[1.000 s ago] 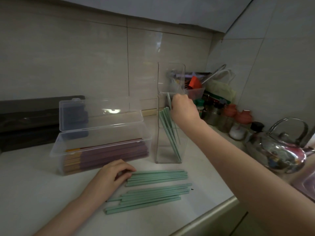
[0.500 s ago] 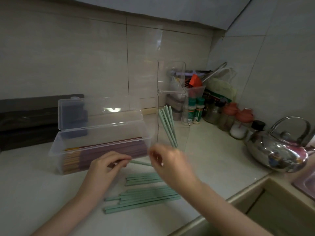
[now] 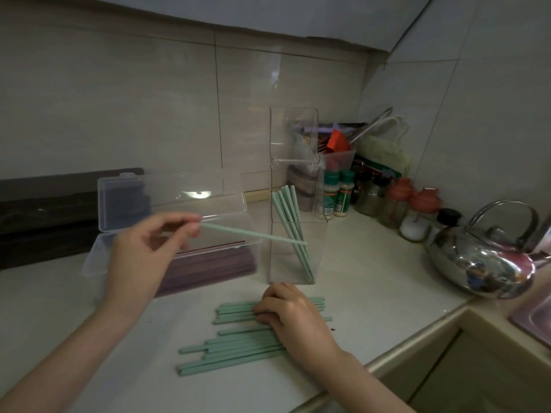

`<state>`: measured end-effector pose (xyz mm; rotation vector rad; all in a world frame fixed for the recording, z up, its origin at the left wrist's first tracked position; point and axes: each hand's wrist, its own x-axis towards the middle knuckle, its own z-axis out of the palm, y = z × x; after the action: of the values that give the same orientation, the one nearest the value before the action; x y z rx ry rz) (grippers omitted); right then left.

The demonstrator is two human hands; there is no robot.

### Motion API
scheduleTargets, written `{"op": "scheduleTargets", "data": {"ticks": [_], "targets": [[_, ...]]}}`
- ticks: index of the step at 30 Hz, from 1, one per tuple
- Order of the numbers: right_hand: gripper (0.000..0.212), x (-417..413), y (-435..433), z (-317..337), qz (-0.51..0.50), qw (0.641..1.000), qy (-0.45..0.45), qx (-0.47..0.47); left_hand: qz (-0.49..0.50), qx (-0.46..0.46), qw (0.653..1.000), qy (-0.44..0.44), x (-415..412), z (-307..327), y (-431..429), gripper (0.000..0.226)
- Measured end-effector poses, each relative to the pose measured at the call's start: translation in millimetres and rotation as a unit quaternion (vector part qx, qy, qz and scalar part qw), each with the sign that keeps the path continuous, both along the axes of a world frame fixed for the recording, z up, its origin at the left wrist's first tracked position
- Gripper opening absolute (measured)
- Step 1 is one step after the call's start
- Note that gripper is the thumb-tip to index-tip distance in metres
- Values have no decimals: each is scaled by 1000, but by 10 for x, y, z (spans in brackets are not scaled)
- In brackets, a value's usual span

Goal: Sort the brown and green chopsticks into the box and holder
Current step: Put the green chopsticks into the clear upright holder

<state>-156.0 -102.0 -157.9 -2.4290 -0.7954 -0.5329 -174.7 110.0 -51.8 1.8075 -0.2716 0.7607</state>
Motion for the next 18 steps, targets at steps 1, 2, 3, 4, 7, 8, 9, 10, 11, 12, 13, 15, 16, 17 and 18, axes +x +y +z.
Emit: {"op": "scheduleTargets", "data": {"ticks": [1, 2, 3, 4, 7, 8, 9, 10, 11, 12, 13, 15, 16, 17, 18], "targets": [[9, 0, 3, -8, -2, 1000, -9, 4, 3, 7, 1000, -10, 28, 103, -16, 14], [9, -2, 3, -19, -3, 1000, -20, 6, 4, 15, 1000, -22, 59, 211, -38, 14], [9, -6, 7, -25, -4, 999, -32, 4, 0, 25, 999, -31, 97, 330, -64, 14], [9, -10, 12, -26, -5, 999, -42, 0, -6, 38, 999, -38, 147, 453, -94, 14], [4, -27, 23, -27, -4, 998, -62, -12, -17, 115, 992, -52, 322, 843, -214, 17], [3, -30, 23, -29, -4, 998, -68, -18, -15, 147, 987, -57, 399, 962, -247, 17], [4, -32, 21, -33, -3, 997, -71, -25, -13, 177, 982, -59, 479, 1068, -276, 16], [4, -31, 17, -39, -2, 997, -72, -31, -13, 204, 977, -59, 560, 1160, -301, 16], [3, -30, 10, -46, -1, 997, -74, -36, -14, 228, 972, -57, 643, 1232, -323, 16], [5, -29, 4, -49, -1, 997, -73, -39, -18, 248, 967, -51, 723, 1289, -354, 15], [6, -27, 1, -50, 0, 996, -73, -40, -22, 266, 963, -42, 797, 1327, -393, 15], [8, -23, -1, -53, 1, 996, -78, -44, -32, 301, 953, -18, 928, 1341, -497, 15], [9, -25, 3, -51, 0, 996, -80, -46, -34, 316, 948, -8, 984, 1323, -552, 14], [9, -27, 7, -50, -1, 996, -81, -46, -34, 328, 944, 0, 1025, 1297, -607, 13], [8, -31, 12, -49, -3, 996, -81, -46, -35, 336, 941, 4, 1056, 1263, -660, 12]]}}
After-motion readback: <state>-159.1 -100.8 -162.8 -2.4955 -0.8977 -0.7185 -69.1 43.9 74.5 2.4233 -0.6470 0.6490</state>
